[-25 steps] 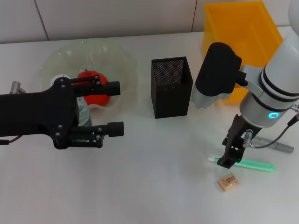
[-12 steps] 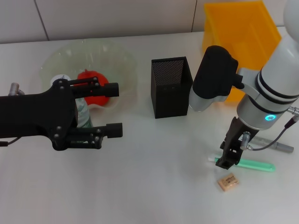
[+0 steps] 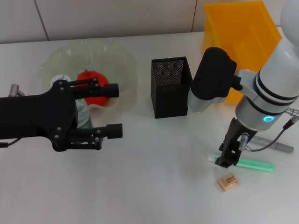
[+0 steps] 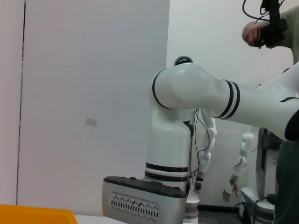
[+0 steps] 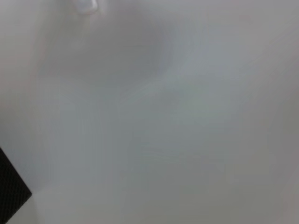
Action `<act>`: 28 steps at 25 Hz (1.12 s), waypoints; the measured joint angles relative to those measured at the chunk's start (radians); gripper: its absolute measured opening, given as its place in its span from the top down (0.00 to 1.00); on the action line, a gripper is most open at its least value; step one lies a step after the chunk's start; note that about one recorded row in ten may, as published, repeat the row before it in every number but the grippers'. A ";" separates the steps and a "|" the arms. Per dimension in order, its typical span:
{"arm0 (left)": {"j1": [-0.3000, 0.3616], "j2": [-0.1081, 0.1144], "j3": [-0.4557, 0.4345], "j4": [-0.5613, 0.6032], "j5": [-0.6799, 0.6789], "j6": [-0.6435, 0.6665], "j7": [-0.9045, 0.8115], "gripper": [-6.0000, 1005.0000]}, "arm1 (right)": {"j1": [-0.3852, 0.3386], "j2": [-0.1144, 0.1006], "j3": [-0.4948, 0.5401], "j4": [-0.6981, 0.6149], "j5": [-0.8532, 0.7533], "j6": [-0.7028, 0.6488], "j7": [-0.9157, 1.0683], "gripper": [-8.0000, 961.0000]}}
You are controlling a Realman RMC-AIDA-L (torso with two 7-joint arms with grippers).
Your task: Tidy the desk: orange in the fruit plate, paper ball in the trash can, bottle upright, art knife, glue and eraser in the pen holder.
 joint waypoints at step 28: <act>0.008 0.000 -0.001 0.000 0.000 0.000 0.012 0.22 | 0.037 0.000 -0.003 0.052 0.000 0.021 0.038 0.77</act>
